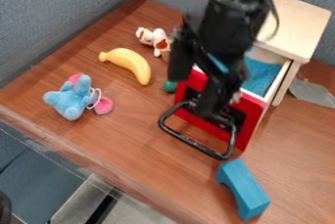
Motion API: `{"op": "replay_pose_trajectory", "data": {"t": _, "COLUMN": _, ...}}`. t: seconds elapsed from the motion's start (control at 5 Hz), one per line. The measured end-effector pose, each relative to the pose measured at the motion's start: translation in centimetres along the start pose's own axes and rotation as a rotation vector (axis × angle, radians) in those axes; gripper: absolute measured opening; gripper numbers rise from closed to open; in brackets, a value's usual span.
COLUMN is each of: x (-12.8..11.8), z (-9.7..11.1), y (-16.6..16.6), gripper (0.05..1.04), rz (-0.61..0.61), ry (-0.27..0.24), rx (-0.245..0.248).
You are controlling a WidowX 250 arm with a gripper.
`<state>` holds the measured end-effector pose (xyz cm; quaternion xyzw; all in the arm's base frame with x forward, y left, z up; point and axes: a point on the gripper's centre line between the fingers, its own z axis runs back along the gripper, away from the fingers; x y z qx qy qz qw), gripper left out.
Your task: Open the drawer
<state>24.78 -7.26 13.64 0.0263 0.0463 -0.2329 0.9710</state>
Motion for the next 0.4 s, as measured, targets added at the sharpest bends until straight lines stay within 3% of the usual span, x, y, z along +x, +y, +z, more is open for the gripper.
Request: {"op": "replay_pose_trajectory", "data": {"t": 0.4, "x": -2.32, "z": 0.83, "y": 1.15, "gripper": 0.999, "rz": 0.273, "ry": 0.092, "rx": 0.026}}
